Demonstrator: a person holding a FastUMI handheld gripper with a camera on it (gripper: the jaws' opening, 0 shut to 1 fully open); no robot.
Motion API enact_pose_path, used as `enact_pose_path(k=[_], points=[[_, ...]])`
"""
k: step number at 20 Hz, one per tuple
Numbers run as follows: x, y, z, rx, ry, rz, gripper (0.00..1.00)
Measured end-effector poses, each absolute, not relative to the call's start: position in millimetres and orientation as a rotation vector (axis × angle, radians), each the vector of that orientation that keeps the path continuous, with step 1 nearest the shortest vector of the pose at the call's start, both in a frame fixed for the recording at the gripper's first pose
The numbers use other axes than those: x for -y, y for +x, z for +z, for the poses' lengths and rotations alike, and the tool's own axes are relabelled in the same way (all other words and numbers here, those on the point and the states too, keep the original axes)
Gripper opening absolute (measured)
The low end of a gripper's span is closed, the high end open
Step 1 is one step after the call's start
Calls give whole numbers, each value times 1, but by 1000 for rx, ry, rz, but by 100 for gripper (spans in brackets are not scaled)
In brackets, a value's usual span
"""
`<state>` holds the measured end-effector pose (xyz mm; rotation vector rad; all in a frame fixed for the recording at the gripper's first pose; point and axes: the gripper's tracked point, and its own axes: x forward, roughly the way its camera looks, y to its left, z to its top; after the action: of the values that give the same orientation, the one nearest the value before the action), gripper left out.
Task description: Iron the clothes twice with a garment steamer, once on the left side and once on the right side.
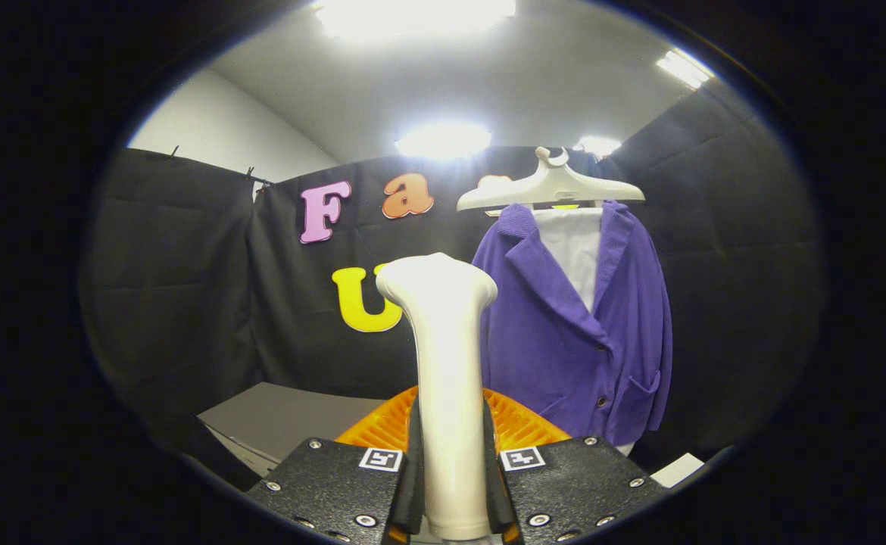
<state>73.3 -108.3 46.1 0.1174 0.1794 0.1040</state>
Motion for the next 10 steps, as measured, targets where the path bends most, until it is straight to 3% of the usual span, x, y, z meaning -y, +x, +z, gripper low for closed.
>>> enact_pose_path(k=[10], points=[[161,140,75,-77,99,-108,32]])
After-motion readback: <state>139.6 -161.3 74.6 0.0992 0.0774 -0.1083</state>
